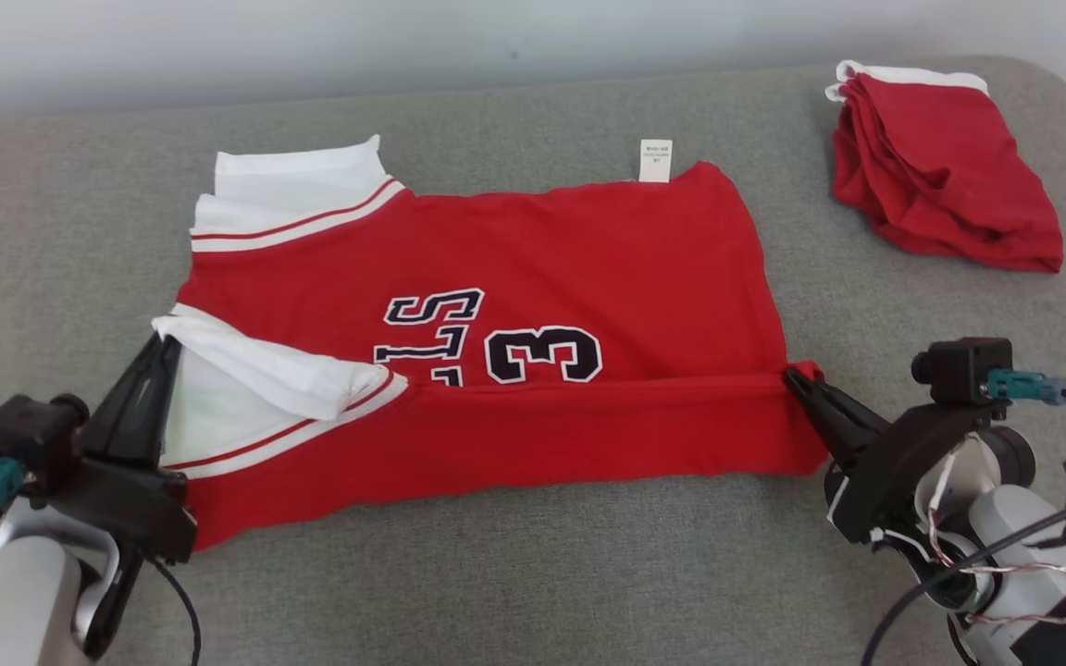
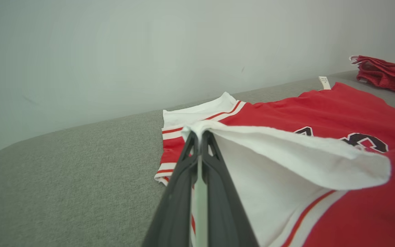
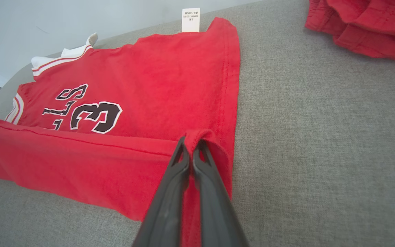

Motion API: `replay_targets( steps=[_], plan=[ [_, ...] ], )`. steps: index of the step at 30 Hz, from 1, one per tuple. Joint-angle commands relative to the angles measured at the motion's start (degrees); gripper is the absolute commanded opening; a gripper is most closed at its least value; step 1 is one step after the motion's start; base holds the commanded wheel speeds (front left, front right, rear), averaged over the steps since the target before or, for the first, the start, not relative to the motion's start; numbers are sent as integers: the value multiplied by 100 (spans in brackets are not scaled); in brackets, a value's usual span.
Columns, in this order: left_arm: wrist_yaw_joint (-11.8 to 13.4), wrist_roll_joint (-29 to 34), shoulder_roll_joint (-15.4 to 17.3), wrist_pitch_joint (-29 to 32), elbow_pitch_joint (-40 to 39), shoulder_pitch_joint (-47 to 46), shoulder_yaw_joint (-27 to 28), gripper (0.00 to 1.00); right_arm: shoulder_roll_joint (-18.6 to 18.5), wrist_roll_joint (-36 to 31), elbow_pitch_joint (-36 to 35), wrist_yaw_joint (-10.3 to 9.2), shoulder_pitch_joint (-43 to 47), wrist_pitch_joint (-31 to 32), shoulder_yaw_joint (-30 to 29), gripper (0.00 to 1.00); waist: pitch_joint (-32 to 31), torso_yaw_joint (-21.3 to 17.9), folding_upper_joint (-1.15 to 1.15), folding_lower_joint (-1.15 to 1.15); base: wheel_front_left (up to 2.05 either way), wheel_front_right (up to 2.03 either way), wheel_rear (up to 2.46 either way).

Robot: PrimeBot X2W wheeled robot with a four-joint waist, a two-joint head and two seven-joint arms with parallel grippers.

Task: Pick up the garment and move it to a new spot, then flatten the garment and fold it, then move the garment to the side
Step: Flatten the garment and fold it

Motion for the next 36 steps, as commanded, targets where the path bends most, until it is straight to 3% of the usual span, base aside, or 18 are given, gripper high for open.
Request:
replay_targets(
  steps=[1, 7, 8, 9, 10, 15, 24, 30, 36],
  plan=[
    [-16, -20, 25, -35, 103, -83, 2, 0, 31, 27, 44, 1, -88, -34, 44, 0, 90, -83, -1, -1, 0, 0, 0],
    [-96, -25, -38, -124, 656, -404, -70, 1, 111, 74, 309, 1, -366, -195, 222, 0, 157, -96, -1, -1, 0, 0, 0],
    [-86, -2, -49, -143, 739, -428, -70, 97, 115, 68, 344, 1, -400, -255, 246, 47, 157, -91, -1, -1, 0, 0, 0],
    [-89, 16, -64, -160, 821, -452, -85, 100, 118, 79, 384, 1, -418, -306, 267, 98, 153, -85, -1, -1, 0, 0, 0],
    [-75, 11, -87, -169, 877, -479, -75, 100, 117, 91, 414, 1, -424, -365, 281, 100, 140, -76, -1, -1, 0, 0, 0],
    [36, 44, -140, -212, 955, -369, 68, 100, 37, 158, 515, 1, -325, -679, 327, 100, -2, -5, -1, -1, 0, 0, 0],
    [303, 73, -281, -210, -11, 600, 623, 100, -164, 26, 351, 1, 182, -1150, 235, 100, -261, 112, -1, -1, 0, 0, 0],
    [429, 129, -530, -211, -682, 1459, 853, 100, -200, -104, 279, 1, 636, -1207, 25, 100, -330, 196, -1, -1, 0, 0, 0],
    [410, 208, -834, -211, -867, 1967, 920, 100, -125, -378, 289, 1, 973, -1137, -265, 100, -292, 256, -1, -1, 0, 0, 0]
  ],
)
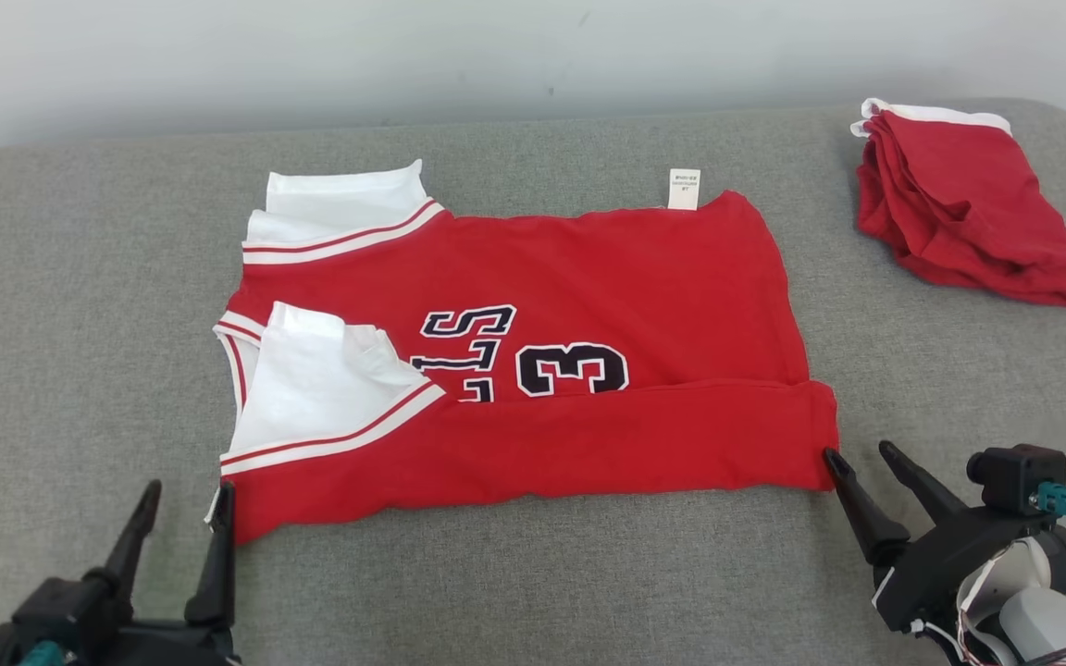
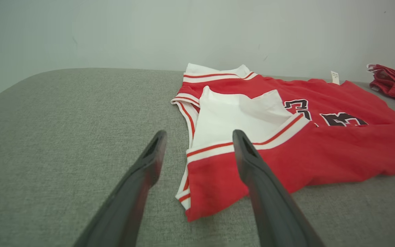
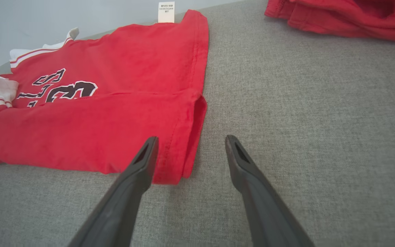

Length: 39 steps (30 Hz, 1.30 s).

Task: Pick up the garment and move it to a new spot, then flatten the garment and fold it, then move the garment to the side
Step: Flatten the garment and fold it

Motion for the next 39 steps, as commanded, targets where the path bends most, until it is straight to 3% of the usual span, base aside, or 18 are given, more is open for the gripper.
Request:
replay_targets(
  steps=[1, 23, 24, 25, 26, 27, 28, 39],
  plan=[
    [-3, 86, -46, -32, 17, 130, 39, 100, 49, -93, 3, 1, 81, 20, -53, 100, 6, 8, -1, 0, 0, 0, 0],
    [-417, 291, -476, -33, 1233, -311, 223, 100, 604, -574, 308, 1, -81, 296, -292, 100, 267, -16, -1, 0, 0, 0, 0],
    [-446, 280, -490, -32, 1356, -321, 210, 89, 598, -681, 387, 1, -111, 303, -249, 100, 270, -12, -1, 0, 0, 0, 0],
    [-446, 280, -490, -32, 1356, -321, 210, 89, 598, -681, 387, 1, -111, 303, -249, 100, 270, -12, -1, 0, 0, 0, 0],
    [-472, 296, -493, -26, 1509, -404, 198, 0, 698, -712, 502, 1, -152, 278, -238, 40, 274, -4, -1, 0, 0, 0, 0],
    [-497, 307, -499, -25, 1586, -418, 178, 0, 746, -705, 538, 1, -173, 235, -248, 10, 272, 1, -1, 0, 0, 0, 0],
    [-519, 316, -512, -25, 1649, -449, 168, 0, 772, -704, 581, 1, -200, 200, -261, 0, 267, 9, -1, 0, 0, 0, 0],
    [-542, 368, -589, -21, 1401, 68, 373, 0, 533, -379, 427, -2, 154, 91, -227, 0, -206, 72, -1, 0, 0, 0, 0]
  ],
)
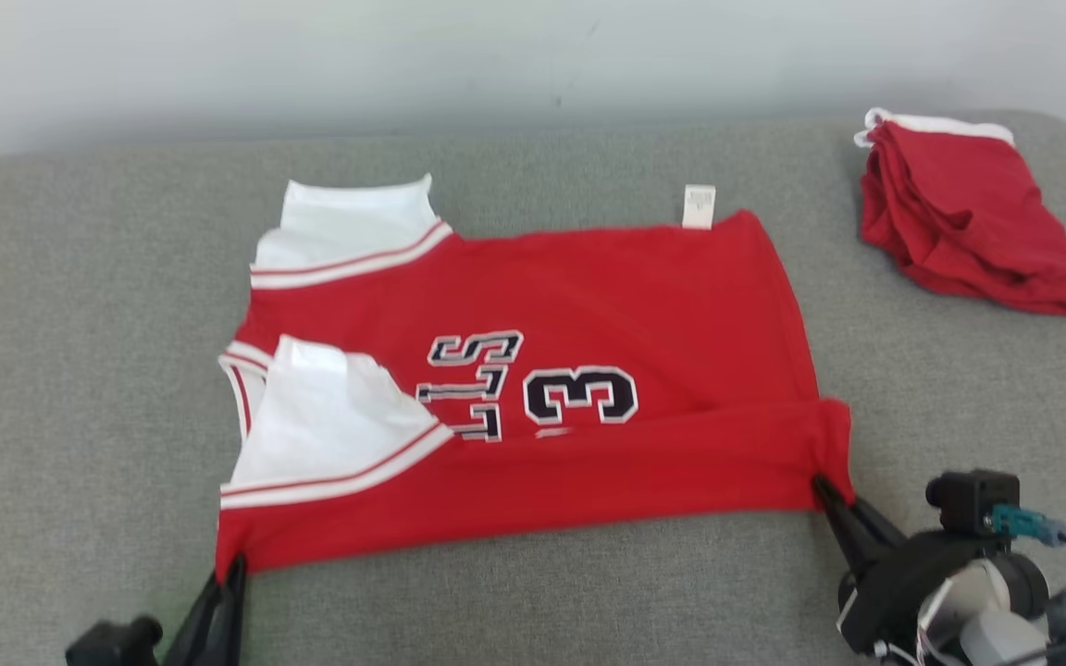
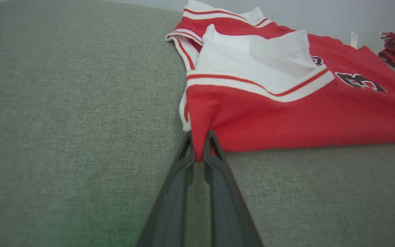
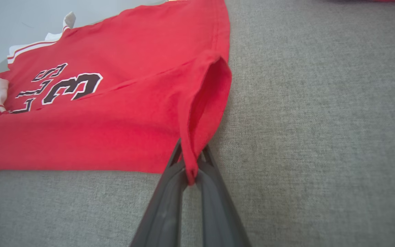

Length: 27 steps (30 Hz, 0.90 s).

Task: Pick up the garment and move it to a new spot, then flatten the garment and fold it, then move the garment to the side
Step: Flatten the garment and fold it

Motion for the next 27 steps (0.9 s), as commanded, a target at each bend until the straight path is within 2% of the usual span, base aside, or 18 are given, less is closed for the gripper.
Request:
replay_targets(
  steps=[1, 5, 13, 27],
  plan=[
    [32, 50, 11, -4, -42, 184, 52, 0, -77, 45, -59, -3, 133, 23, 7, 0, -161, 17, 0, 0, 0, 0, 0],
    [60, 9, -91, -4, -413, 655, 195, 0, -297, 184, -451, -4, 513, 278, 59, 0, -302, 23, 0, 0, 0, 0, 0],
    [206, -41, -326, -4, -989, 1510, 297, 0, -552, 293, -1040, -4, 1239, 862, -229, 0, -432, 69, 0, 0, 0, 0, 0],
    [286, -142, -469, -5, -1047, 1869, 235, 0, -315, -9, -1650, -4, 2029, 1445, -932, 0, -517, 156, 0, 0, 0, 0, 0]
  ],
)
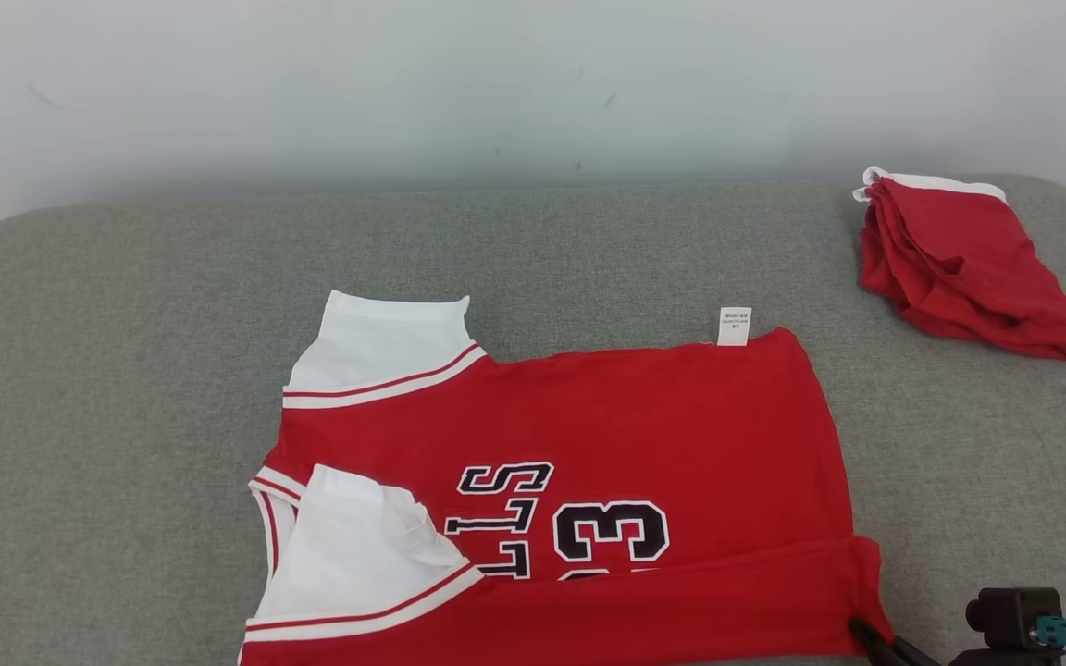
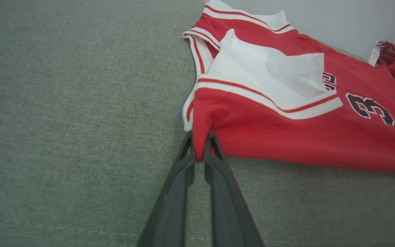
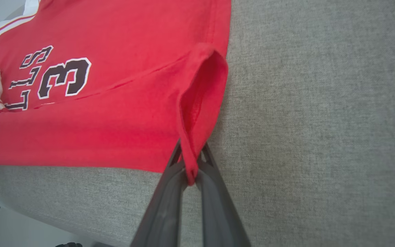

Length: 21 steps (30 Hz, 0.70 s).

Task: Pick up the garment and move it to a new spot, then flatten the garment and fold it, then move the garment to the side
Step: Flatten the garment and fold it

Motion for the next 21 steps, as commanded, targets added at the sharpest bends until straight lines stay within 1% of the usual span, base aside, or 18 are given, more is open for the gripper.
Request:
replay_targets(
  steps=[1, 5, 6, 7, 8, 13, 15, 18, 21],
  plan=[
    [41, -44, 13, -6, 19, 153, 41, 0, 39, -76, -42, -5, 102, 51, -86, 0, 3, 0, 0, 0, 0, 0, 0],
    [29, -41, 2, -6, 102, 149, -11, 0, 118, -167, -15, -5, 162, 119, -170, 0, 7, 19, 0, 0, 0, 0, 0],
    [46, -9, 6, -6, 99, 114, -16, 0, 142, -192, -19, -5, 170, 128, -200, 4, 8, 26, 0, 0, 0, 0, 0],
    [53, 5, 9, -6, 103, 84, -18, 47, 159, -222, -26, -5, 182, 115, -229, 62, 11, 32, 0, 0, 0, 0, 0],
    [53, 14, 5, -6, 112, 66, -21, 100, 187, -247, -27, -5, 192, 87, -263, 100, 13, 38, 0, 0, 0, 0, 0],
    [98, 77, -14, -6, 19, 15, 49, 100, 301, -363, -93, -5, 153, -85, -368, 100, 13, 67, 0, 0, 0, 0, 0],
    [112, 92, -20, -6, -131, 2, 126, 100, 312, -420, -166, -5, 124, -209, -420, 100, 11, 80, 0, 0, 0, 0, 0],
    [157, 162, -36, -6, -440, 3, 246, 100, 298, -542, -295, -5, 51, -485, -469, 100, 12, 104, 0, 0, 0, 0, 0],
    [267, 261, -54, -6, -818, 43, 364, 100, 350, -688, -414, -5, -35, -871, -531, 100, 5, 123, 0, 0, 0, 0, 0]
  ],
)
